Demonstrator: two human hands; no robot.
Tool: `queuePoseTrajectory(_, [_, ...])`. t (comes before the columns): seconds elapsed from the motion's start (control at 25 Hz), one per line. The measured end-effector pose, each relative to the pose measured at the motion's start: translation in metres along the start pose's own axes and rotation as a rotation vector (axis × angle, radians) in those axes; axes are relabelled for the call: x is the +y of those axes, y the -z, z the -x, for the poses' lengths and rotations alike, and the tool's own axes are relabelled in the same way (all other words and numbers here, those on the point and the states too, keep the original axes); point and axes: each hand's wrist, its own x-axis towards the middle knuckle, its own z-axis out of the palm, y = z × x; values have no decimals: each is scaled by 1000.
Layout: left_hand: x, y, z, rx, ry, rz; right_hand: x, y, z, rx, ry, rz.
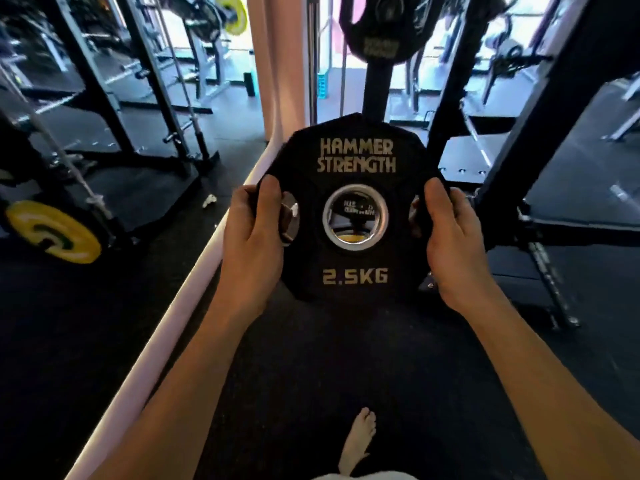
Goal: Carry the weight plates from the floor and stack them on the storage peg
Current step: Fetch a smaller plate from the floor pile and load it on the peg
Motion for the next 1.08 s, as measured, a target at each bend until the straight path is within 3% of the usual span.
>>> queuePoseTrajectory(0.44, [85,-146,-216,-41,-362,118,-99,20,-238,121,349,-43])
queuePoseTrajectory(0.76, [163,-198,-350,-68,-511,309,-187,9,-373,137,623,18])
queuePoseTrajectory(1.08, [252,-240,-471,-77,-712,334,-280,-11,-470,200,793,79])
